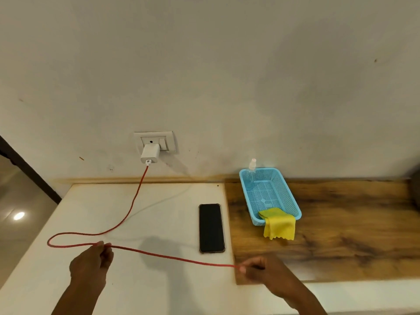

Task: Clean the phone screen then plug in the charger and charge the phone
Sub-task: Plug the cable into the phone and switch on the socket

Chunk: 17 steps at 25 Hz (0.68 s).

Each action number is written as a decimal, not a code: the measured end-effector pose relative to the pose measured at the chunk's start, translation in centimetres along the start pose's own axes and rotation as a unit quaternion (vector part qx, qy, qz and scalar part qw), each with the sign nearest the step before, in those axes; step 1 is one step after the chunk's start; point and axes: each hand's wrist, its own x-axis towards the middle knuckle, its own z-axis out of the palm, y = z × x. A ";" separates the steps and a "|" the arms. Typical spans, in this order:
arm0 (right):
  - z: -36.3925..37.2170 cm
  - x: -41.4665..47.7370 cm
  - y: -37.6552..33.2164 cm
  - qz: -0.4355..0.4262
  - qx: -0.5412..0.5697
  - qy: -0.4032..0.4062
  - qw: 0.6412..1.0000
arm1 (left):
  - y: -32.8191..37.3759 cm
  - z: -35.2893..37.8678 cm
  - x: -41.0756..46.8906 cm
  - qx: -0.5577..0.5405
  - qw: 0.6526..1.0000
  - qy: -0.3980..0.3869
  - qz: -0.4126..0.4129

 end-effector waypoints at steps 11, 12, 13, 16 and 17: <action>1.2 7.7 1.0 0.141 0.350 0.381 0.844 | -11.4 -2.8 0.2 0.288 0.952 -0.043 -0.098; 1.4 8.0 0.9 0.140 0.341 0.395 0.842 | -11.7 -2.8 -0.1 0.328 0.938 -0.071 -0.086; 1.7 8.1 0.7 0.138 0.333 0.401 0.843 | -11.8 -2.8 -0.5 0.378 0.917 -0.099 -0.076; 3.4 8.2 0.8 0.129 0.264 0.380 0.877 | -11.3 -1.8 -2.1 0.539 0.814 -0.210 -0.048; 4.3 8.0 0.9 0.125 0.235 0.353 0.897 | -10.8 -0.8 -2.7 0.546 0.800 -0.245 -0.048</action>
